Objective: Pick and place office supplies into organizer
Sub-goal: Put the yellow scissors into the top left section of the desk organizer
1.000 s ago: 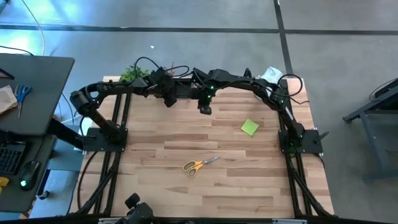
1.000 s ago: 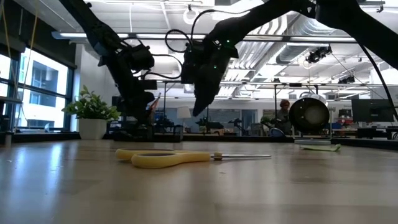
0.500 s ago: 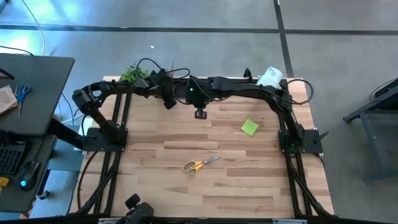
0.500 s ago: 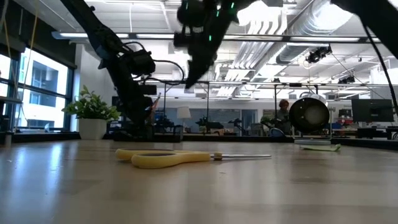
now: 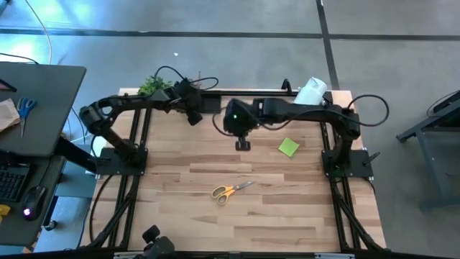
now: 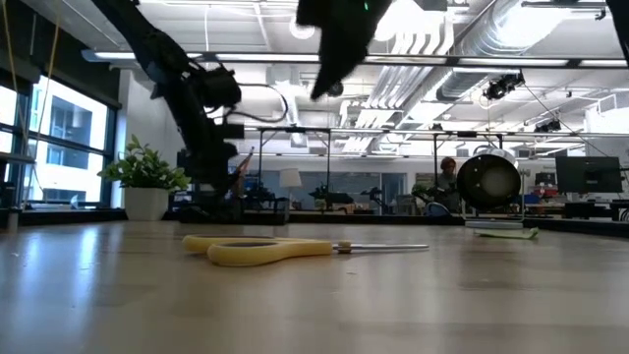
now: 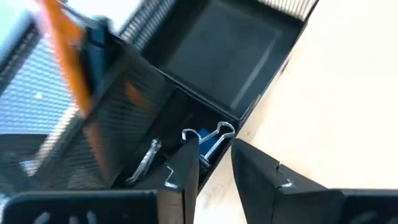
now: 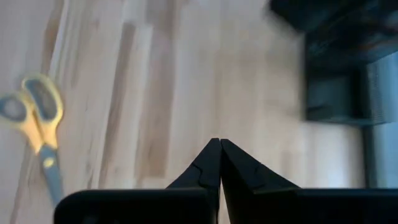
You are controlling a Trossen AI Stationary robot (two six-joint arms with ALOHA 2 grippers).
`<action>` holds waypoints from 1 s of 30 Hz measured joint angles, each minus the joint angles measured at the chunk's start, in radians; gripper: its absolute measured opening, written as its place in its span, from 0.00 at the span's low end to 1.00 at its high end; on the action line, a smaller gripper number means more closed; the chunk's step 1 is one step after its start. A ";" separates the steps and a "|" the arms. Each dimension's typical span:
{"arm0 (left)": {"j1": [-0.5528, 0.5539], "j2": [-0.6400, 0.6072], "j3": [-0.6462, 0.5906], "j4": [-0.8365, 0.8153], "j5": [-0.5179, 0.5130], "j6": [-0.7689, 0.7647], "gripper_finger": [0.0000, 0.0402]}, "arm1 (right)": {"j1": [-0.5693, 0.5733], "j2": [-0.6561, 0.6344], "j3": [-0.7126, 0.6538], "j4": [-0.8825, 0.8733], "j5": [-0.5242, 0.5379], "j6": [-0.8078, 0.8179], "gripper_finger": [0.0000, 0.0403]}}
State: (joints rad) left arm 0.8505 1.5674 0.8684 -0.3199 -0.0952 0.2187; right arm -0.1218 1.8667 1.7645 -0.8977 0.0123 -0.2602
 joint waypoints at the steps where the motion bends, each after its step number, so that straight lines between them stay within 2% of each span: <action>1: 0.000 -0.021 0.000 -0.007 0.000 -0.009 0.21 | 0.003 -0.006 -0.052 0.032 -0.011 0.006 0.00; 6: 0.000 -0.146 0.000 -0.020 0.039 -0.045 0.21 | 0.034 -0.010 -0.297 0.236 0.005 0.022 0.00; 12: -0.037 -0.313 0.000 -0.020 0.141 -0.070 0.21 | 0.159 -0.029 -0.491 0.468 0.270 0.063 0.00; 14: -0.065 -0.366 0.000 -0.021 0.160 -0.071 0.21 | 0.202 -0.058 -0.551 0.547 0.301 0.086 0.00; 16: -0.104 -0.421 0.000 -0.019 0.172 -0.072 0.21 | 0.236 -0.093 -0.610 0.628 0.286 0.108 0.00; 22: -0.264 -0.538 0.000 0.057 0.175 -0.085 0.21 | 0.283 -0.121 -0.710 0.895 0.040 0.120 0.00; 24: -0.324 -0.559 0.000 0.077 0.174 -0.085 0.21 | 0.295 -0.096 -0.704 0.959 0.039 0.097 0.00; 30: -0.483 -0.578 0.000 0.080 0.150 -0.107 0.21 | 0.330 0.031 -0.572 0.918 0.065 0.053 0.00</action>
State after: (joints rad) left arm 0.3679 0.9892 0.8688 -0.2403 0.0549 0.1119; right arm 0.2084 1.8977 1.1928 0.0207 0.0777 -0.2068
